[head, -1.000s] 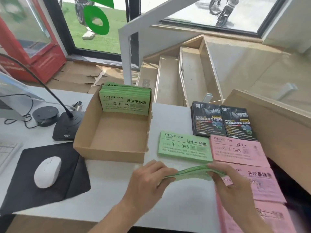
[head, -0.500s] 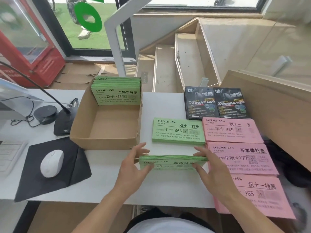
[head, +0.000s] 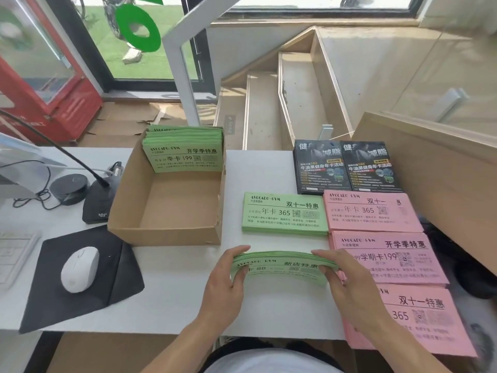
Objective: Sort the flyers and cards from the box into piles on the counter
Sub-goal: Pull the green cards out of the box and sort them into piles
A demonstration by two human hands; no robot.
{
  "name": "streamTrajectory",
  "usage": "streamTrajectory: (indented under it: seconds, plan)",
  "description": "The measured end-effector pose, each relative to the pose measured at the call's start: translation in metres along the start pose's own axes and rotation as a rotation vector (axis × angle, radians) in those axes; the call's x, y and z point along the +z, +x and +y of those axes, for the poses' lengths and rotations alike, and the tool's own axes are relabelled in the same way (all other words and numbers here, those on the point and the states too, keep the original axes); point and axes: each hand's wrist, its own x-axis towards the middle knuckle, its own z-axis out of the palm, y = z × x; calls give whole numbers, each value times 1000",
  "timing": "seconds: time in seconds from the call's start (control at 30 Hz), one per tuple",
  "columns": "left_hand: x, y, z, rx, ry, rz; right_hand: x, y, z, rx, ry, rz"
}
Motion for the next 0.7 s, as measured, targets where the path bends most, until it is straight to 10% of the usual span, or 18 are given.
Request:
streamTrajectory:
  seconds: [0.33, 0.7]
  plan:
    - [14, 87, 53, 168, 161, 128, -9, 88, -20, 12, -2, 219]
    - [26, 150, 37, -107, 285, -14, 19, 165, 3, 70, -535, -6]
